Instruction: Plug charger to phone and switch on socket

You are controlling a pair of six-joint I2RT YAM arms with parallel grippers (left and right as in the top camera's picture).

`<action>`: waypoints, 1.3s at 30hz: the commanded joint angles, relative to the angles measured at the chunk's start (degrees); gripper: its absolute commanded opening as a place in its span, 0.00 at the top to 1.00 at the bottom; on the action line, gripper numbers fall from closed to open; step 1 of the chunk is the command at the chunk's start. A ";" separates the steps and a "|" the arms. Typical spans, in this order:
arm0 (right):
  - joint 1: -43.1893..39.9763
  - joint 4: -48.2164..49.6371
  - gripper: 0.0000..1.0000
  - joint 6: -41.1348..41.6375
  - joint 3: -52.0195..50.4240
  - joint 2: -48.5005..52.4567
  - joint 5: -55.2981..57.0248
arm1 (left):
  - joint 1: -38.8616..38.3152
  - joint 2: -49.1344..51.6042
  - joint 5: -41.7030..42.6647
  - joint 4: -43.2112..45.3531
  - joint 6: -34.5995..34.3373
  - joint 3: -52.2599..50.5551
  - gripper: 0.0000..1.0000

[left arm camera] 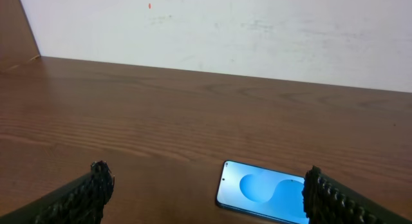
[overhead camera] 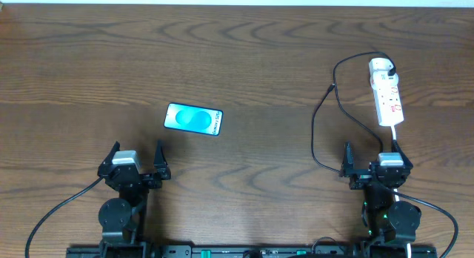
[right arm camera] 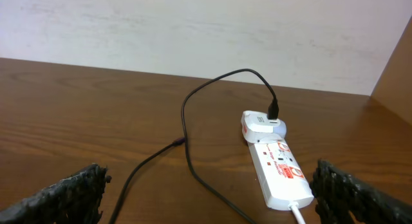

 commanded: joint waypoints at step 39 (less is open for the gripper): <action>-0.09 -0.26 0.01 0.26 -0.07 -0.35 0.50 | 0.26 -0.35 -0.94 0.57 1.18 -1.46 0.04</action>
